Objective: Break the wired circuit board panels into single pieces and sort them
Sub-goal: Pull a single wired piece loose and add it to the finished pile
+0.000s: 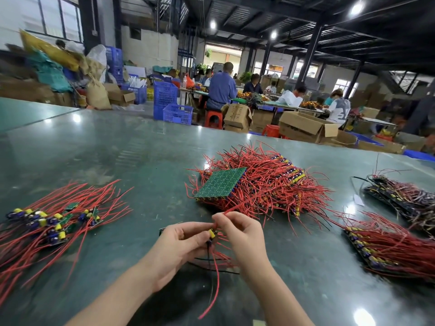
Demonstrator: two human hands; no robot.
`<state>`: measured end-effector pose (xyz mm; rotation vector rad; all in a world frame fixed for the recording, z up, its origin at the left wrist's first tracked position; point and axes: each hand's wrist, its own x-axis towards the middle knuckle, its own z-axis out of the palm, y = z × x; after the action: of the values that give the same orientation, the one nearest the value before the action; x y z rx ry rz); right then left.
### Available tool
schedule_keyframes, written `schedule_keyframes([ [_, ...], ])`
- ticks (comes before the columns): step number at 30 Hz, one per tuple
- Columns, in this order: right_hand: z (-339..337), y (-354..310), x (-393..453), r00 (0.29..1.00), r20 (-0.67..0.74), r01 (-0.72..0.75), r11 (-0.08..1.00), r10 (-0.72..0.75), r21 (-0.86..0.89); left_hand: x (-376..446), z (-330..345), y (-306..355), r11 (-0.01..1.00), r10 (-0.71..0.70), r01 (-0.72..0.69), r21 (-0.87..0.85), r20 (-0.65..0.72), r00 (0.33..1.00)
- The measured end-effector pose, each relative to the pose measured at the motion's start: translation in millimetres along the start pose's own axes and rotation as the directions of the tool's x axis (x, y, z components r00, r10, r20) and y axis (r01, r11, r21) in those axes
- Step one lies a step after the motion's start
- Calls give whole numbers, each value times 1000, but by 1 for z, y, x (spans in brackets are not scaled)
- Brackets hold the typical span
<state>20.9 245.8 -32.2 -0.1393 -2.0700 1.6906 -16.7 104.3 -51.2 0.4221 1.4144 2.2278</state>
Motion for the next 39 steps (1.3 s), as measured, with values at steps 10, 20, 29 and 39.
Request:
schedule_keyframes([
  [10,0,-3,0,993,70,-101,992,96,73,-3,9,0,999,-29,29,39,-5,1000],
  [20,-12,-3,6,962,185,-230,962,202,144,3,-2,5,999,-43,43,5,-27,999],
  [29,-17,0,9,989,107,-113,991,105,71,3,-21,15,981,-153,144,128,69,986],
  [39,-18,8,14,969,-155,-141,944,194,299,1,-21,15,967,-192,167,191,124,973],
])
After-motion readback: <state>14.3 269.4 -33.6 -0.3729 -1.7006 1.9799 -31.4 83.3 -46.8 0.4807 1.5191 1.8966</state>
